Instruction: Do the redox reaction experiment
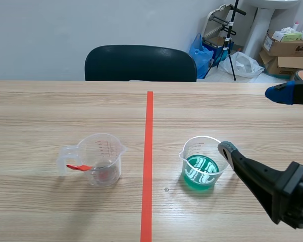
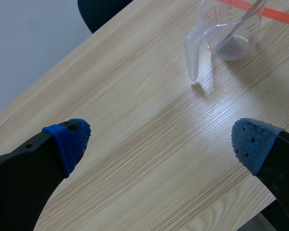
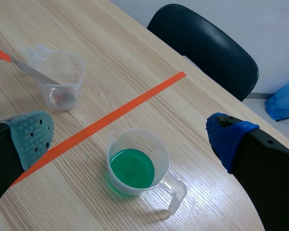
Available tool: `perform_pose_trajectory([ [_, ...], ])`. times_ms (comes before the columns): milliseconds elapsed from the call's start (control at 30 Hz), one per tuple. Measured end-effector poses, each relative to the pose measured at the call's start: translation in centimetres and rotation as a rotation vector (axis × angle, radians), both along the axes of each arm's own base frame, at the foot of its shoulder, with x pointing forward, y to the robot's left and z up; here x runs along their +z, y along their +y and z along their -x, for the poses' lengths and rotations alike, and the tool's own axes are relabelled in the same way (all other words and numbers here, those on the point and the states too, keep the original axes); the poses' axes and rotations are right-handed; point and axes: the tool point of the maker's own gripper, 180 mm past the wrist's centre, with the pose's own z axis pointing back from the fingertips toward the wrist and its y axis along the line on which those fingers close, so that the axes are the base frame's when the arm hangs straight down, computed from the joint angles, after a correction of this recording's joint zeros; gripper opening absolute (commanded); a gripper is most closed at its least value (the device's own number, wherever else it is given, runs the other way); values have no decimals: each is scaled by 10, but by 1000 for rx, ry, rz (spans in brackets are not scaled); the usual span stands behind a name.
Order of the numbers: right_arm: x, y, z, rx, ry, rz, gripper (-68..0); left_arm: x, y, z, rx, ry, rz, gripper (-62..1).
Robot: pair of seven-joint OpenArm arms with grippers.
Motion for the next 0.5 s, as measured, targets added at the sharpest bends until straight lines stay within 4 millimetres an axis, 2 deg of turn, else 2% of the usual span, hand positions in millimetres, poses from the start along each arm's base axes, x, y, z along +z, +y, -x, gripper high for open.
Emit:
perform_pose_trajectory([
  [233, 0, 1, 1, 7, 2, -1, 4, 3, -2, -6, -7, -16, 13, 14],
  [500, 6, 17, -2, 135, -24, 47, 4, 3, -2, -6, -7, -16, 13, 14],
])
